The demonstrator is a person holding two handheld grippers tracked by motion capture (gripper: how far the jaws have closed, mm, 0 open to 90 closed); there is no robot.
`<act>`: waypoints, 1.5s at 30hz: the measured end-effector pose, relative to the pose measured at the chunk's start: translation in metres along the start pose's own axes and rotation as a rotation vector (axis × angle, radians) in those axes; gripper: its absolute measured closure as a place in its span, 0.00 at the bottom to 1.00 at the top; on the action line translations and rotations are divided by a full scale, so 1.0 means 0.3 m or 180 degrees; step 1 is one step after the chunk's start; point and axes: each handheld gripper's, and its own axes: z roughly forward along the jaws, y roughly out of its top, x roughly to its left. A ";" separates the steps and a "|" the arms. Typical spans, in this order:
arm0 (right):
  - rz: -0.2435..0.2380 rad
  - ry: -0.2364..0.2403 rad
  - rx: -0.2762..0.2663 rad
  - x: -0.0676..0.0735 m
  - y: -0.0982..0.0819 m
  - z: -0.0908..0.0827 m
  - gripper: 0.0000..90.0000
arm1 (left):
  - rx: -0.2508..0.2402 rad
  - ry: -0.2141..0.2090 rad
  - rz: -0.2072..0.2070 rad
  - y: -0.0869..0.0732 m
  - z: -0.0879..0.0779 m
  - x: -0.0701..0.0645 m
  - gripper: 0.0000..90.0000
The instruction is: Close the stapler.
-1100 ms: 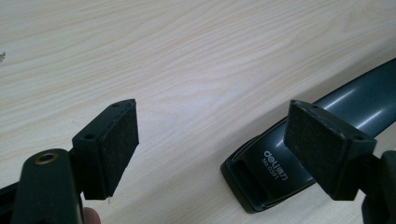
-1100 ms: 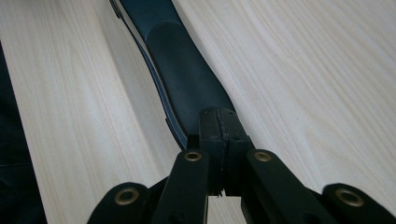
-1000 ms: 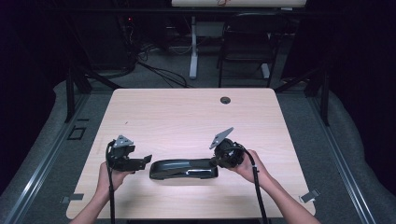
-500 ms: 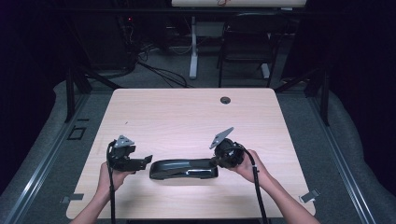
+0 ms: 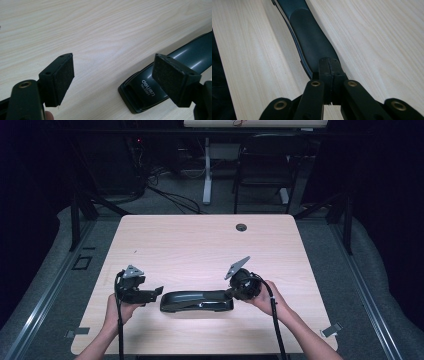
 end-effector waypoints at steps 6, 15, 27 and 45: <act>-0.0052 -0.0052 0.0014 0.008 0.004 0.000 1.00 | -0.0004 -0.0010 0.0002 0.000 0.000 0.001 0.20; -0.0117 -0.0204 -0.0196 0.032 0.019 -0.045 0.98 | 0.0006 -0.0036 0.0011 0.002 -0.004 0.001 0.20; -0.0099 -0.0277 -0.0361 0.048 0.035 -0.057 0.94 | 0.0004 -0.0018 -0.0004 0.001 -0.002 0.001 0.20; 0.0225 -0.0397 -0.0749 0.005 0.015 -0.161 0.43 | 0.0025 0.0031 -0.0048 -0.002 -0.002 0.007 0.18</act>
